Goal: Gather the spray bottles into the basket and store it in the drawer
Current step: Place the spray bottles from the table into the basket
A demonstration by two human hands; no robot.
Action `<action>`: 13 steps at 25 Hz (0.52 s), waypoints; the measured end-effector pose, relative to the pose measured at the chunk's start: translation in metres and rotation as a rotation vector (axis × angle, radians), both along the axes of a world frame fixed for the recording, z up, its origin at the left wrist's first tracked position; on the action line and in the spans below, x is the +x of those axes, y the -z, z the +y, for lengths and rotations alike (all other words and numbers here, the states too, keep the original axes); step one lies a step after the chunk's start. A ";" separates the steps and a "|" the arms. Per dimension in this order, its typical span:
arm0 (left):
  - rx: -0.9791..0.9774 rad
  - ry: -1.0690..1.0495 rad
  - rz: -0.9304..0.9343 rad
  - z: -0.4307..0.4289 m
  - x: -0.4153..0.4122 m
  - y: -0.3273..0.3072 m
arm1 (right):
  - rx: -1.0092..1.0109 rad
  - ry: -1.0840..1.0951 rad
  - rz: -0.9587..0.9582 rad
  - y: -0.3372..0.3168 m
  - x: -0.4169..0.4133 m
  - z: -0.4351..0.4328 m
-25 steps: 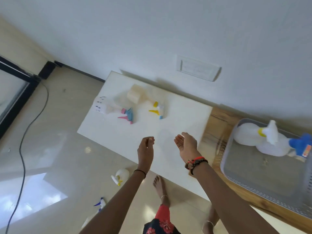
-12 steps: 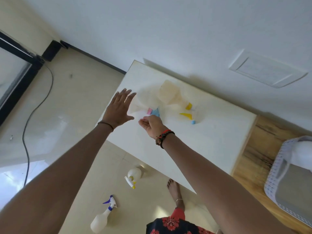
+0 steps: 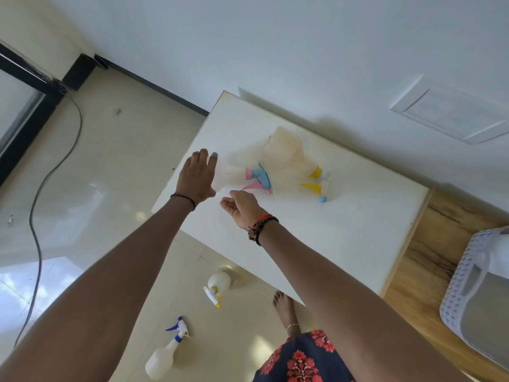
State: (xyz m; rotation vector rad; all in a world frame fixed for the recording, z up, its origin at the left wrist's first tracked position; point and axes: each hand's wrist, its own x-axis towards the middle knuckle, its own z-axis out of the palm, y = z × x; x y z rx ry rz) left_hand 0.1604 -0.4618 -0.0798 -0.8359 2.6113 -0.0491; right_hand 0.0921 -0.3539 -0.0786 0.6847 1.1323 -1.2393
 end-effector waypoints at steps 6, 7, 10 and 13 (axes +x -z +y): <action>0.316 -0.338 0.295 0.054 0.055 -0.010 | -0.034 -0.063 0.013 -0.003 0.021 0.046; 0.362 -0.387 0.345 0.065 0.062 -0.013 | -0.048 -0.080 0.020 -0.004 0.024 0.057; 0.487 -0.465 0.471 0.097 0.068 -0.021 | -0.072 -0.130 0.026 -0.009 0.027 0.093; 0.620 -0.455 0.588 0.131 0.055 -0.032 | -0.080 -0.138 0.056 -0.018 0.012 0.126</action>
